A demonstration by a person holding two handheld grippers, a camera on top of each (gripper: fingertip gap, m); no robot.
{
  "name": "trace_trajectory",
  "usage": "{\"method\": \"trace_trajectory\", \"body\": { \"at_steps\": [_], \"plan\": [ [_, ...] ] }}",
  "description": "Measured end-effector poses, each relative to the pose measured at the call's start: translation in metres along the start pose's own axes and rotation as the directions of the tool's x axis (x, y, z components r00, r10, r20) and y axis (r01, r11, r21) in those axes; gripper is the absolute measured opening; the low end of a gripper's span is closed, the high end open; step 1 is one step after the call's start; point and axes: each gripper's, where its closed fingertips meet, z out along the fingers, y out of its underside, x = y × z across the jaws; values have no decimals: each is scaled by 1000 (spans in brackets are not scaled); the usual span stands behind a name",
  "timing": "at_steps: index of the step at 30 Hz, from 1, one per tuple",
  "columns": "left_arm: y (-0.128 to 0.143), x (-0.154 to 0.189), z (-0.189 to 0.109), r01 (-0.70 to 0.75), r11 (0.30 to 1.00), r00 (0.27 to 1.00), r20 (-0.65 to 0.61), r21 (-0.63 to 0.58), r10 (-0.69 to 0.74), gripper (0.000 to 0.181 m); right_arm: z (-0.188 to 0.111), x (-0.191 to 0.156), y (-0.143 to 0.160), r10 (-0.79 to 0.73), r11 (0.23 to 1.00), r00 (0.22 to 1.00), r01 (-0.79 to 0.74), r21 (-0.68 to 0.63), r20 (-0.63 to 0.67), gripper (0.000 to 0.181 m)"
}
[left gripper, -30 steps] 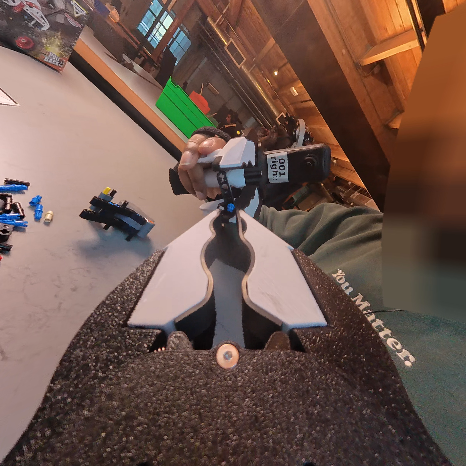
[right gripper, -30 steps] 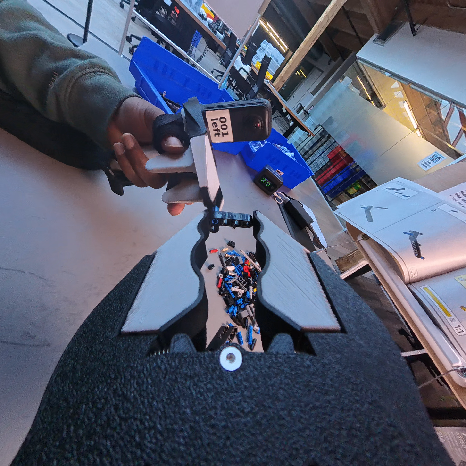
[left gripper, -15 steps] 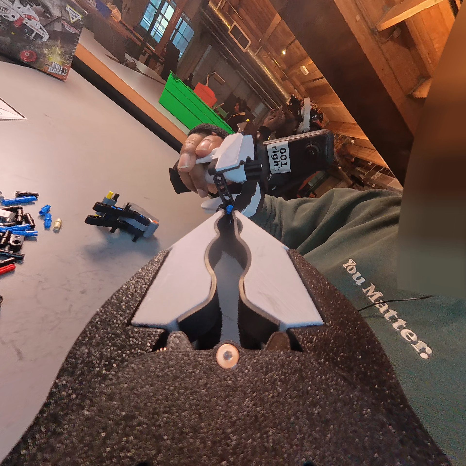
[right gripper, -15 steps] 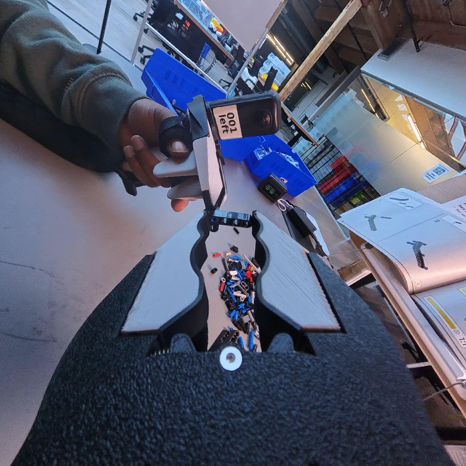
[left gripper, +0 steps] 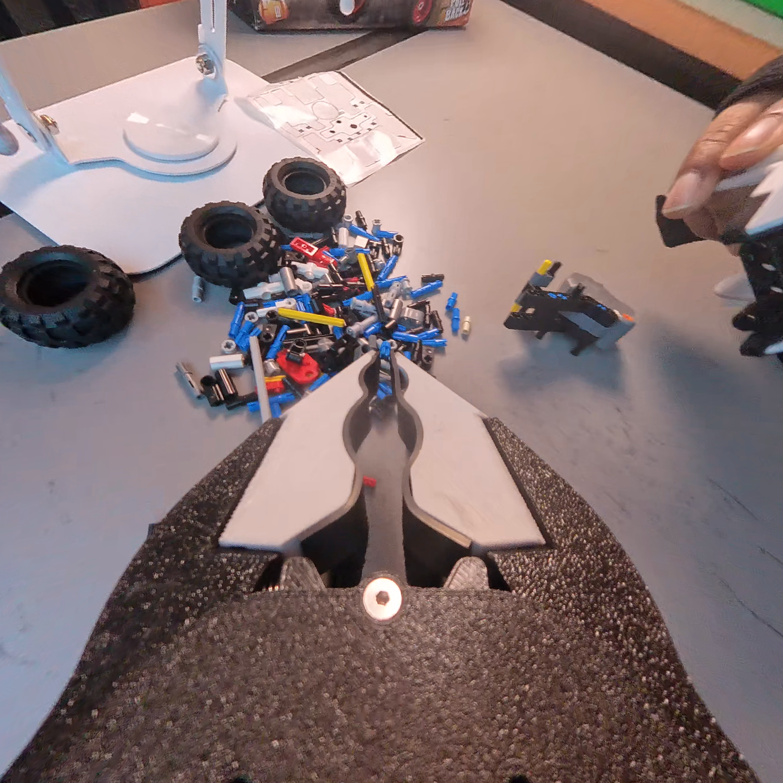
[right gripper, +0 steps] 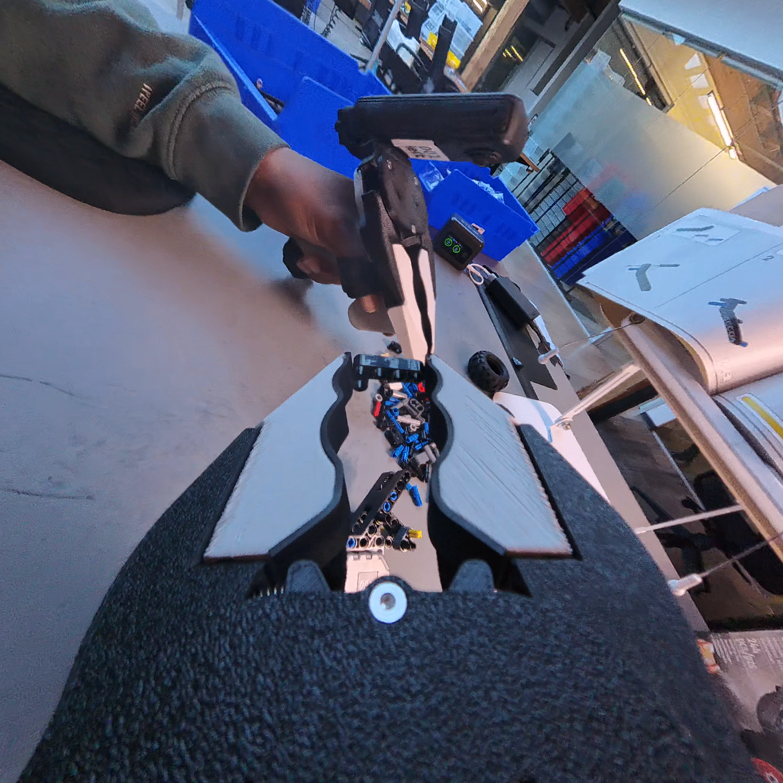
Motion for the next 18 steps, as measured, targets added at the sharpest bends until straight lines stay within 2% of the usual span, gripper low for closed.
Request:
{"method": "trace_trajectory", "body": {
  "at_steps": [3, 6, 9, 13, 15, 18],
  "plan": [
    [-7, -8, 7, 13, 1000, 1000, 19, 23, -13, 20, 2, -1, 9, -6, 1000, 1000, 6, -27, -20, 32],
    [-21, 9, -6, 117, 988, 989, -105, 104, -106, 28, 2, 1, 12, -20, 999, 999, 19, -32, -39, 33],
    [-27, 23, -15, 202, 972, 963, -204, 124, -174, 38, 4, 0, 10, -26, 999, 999, 25, -25, -45, 32],
    [-22, 28, -16, 178, 978, 967, -205, 109, -153, 41, 6, -3, 12, -47, 998, 998, 46, -40, -42, 33],
    [-25, 46, -21, 219, 970, 933, -315, 106, -176, 41, 5, -4, 10, -53, 998, 998, 51, -38, -45, 33],
    [-32, 88, -37, 310, 948, 801, -557, 74, -219, 40, 5, -8, 4, -62, 998, 997, 61, -15, -39, 33]
  ]
}}
